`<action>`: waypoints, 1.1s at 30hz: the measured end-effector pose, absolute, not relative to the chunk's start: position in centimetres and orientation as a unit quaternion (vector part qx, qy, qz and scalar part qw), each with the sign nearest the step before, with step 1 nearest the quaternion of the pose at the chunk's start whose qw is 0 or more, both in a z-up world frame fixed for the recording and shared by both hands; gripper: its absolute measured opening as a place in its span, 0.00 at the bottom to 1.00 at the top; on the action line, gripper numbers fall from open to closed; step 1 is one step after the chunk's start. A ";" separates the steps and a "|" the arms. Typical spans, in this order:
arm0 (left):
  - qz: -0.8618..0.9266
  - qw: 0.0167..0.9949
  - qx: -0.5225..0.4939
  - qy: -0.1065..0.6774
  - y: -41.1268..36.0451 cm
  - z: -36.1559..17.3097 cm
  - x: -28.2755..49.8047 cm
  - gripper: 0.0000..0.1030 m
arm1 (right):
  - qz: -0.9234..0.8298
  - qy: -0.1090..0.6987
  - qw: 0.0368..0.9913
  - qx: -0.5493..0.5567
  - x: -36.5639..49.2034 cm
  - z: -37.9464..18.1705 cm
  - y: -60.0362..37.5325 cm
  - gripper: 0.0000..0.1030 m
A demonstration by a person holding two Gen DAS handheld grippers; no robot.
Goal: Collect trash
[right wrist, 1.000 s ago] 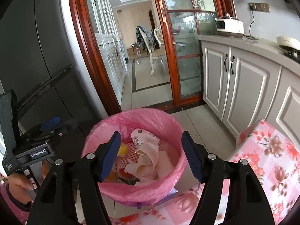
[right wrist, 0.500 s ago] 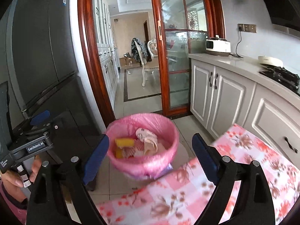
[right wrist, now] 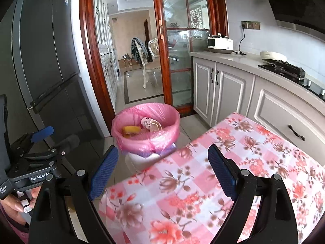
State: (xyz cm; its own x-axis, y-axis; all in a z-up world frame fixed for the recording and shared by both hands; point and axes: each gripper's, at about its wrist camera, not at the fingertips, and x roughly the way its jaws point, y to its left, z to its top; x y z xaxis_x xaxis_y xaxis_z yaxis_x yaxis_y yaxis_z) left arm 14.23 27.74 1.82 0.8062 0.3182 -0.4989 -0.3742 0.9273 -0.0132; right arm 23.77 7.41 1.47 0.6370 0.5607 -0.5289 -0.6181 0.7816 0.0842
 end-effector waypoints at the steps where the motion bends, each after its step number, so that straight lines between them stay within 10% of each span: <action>1: 0.178 0.949 -0.059 0.253 27.3 1.8 13.9 0.96 | 0.325 0.274 0.904 -0.052 23.5 1.4 7.2 0.82; 33: 0.185 0.945 -0.071 0.260 28.2 1.2 12.6 0.96 | 0.326 0.284 0.900 -0.060 23.3 0.1 8.2 0.82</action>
State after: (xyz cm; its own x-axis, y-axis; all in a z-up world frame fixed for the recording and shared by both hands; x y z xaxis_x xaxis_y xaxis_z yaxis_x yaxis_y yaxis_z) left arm 12.60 28.23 1.22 0.7961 0.3133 -0.5177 -0.3876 0.9210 -0.0386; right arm 23.26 8.18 0.07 0.6264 0.5528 -0.5497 -0.6206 0.7803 0.0776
